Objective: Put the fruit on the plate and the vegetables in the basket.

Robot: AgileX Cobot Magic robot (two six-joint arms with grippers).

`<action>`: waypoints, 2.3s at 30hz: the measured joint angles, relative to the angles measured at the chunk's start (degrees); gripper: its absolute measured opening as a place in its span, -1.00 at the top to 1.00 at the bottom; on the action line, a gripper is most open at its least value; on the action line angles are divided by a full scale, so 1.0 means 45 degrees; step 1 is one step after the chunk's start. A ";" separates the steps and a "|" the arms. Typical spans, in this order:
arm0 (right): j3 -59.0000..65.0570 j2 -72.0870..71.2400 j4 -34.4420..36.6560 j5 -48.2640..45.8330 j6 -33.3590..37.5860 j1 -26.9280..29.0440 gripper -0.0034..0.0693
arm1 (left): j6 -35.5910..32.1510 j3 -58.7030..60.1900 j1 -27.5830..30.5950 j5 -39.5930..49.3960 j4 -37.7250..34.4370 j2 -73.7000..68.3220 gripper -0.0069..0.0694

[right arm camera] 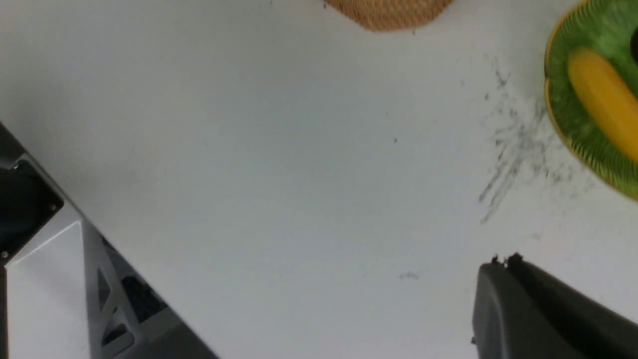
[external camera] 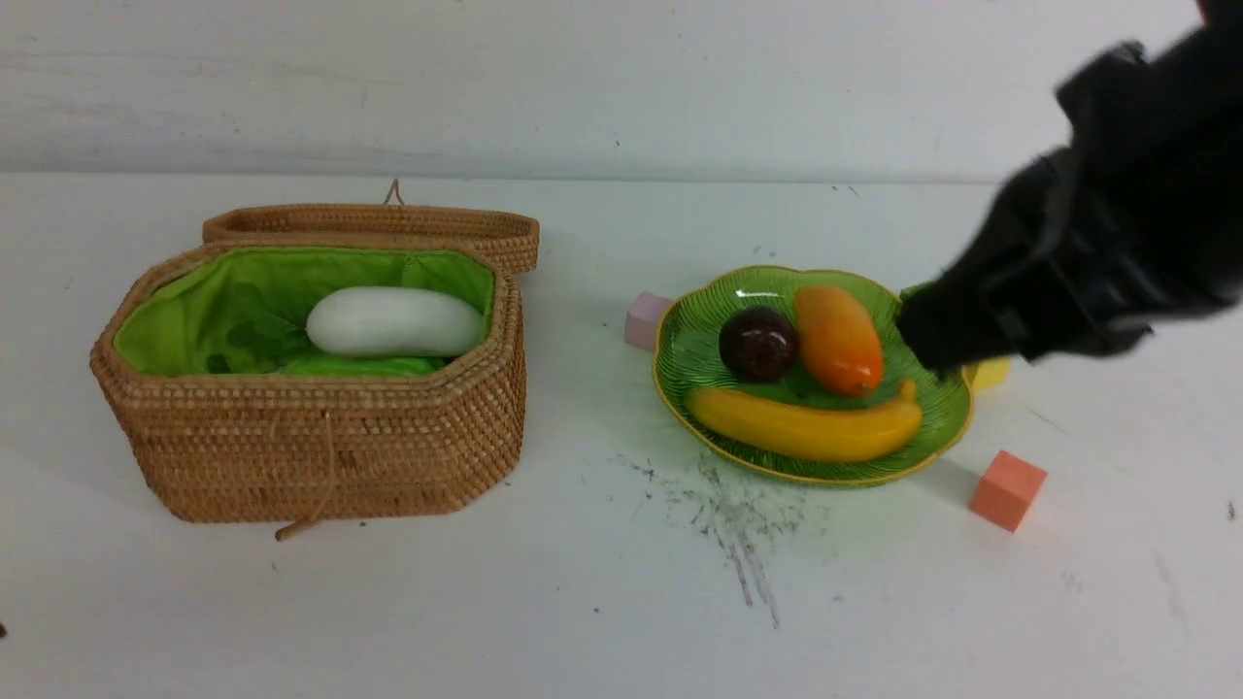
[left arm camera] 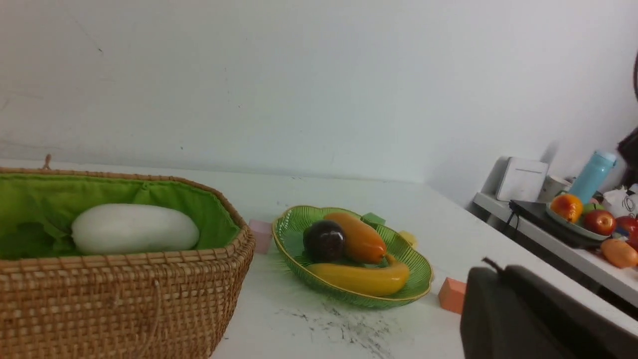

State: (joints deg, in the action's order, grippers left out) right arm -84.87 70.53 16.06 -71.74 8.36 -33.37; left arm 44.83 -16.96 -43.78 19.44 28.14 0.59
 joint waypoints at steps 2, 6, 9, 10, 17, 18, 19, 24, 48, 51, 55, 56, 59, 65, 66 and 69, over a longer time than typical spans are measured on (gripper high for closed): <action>0.1162 -0.0960 -0.0002 -0.0037 -0.0439 0.0000 0.91 | -0.0002 0.0414 0.0000 -0.0227 0.0223 0.0000 0.85; 0.2877 -0.2448 -0.0051 -0.0076 -0.0847 0.0000 0.91 | -0.0002 0.0703 0.0000 -0.0422 0.0401 0.0000 0.85; 0.3929 -0.3407 -0.0039 -0.0106 -0.0906 0.0000 0.90 | -0.0002 0.0740 0.0000 -0.0412 0.0411 0.0000 0.85; 0.4164 -0.3723 -0.0039 -0.0116 -0.0906 0.0000 0.89 | -0.0002 0.0740 0.0000 -0.0412 0.0437 0.0000 0.85; 0.4366 -0.4681 -0.0039 -0.0175 -0.0906 0.0000 0.89 | -0.0002 0.0740 0.0000 -0.0380 0.0442 0.0000 0.85; 0.4366 -0.4781 -0.0025 -0.0175 -0.0906 -0.0025 0.88 | -0.0002 0.0740 0.0000 -0.0380 0.0442 0.0000 0.85; 0.4366 -0.4825 -0.0025 -0.0175 -0.0906 -0.0039 0.88 | -0.0002 0.0740 0.0000 -0.0380 0.0442 0.0000 0.85; 0.4366 -0.4900 0.0074 -0.0175 -0.0919 -0.0113 0.86 | 0.0002 0.0740 0.0000 -0.0380 0.0484 0.0000 0.85; 1.5822 -1.4286 -0.0485 0.9666 -0.0853 0.6557 0.89 | 0.0023 0.0740 0.0000 -0.0372 0.0499 0.0000 0.83; 1.7772 -1.4727 -0.0740 1.1301 -0.0853 0.6646 0.93 | 0.0023 0.0740 0.0000 -0.0364 0.0499 0.0000 0.82; 1.9165 -1.5111 -0.1173 1.2020 -0.0853 0.6646 0.94 | 0.0023 0.0740 0.0000 -0.0291 0.0499 0.0000 0.81; 1.9199 -1.5244 -0.1336 1.1991 -0.0853 0.6646 0.94 | 0.0023 0.0740 0.0000 -0.0273 0.0499 0.0000 0.81; 1.9199 -1.5729 -0.1975 1.1508 -0.0903 0.6656 0.94 | 0.0027 0.0740 0.0000 -0.0253 0.0499 0.0000 0.80; 1.9151 -1.5808 -0.2316 1.1232 -0.1858 0.6786 0.94 | 0.0027 0.0750 0.0000 -0.0250 0.0516 0.0000 0.79; 1.9151 -1.5808 -0.2327 1.1218 -0.2058 0.6802 0.94 | 0.0027 0.0782 0.0000 -0.0250 0.0532 0.0000 0.79; 1.9141 -1.5808 -0.2368 1.1209 -0.2531 0.6816 0.94 | 0.0027 0.0845 0.0000 -0.0152 0.0532 0.0000 0.77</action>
State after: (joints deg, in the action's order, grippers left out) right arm 1.27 -0.60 5.41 -21.30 -3.03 -2.70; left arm 44.96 -13.15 -43.78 18.75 30.53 0.59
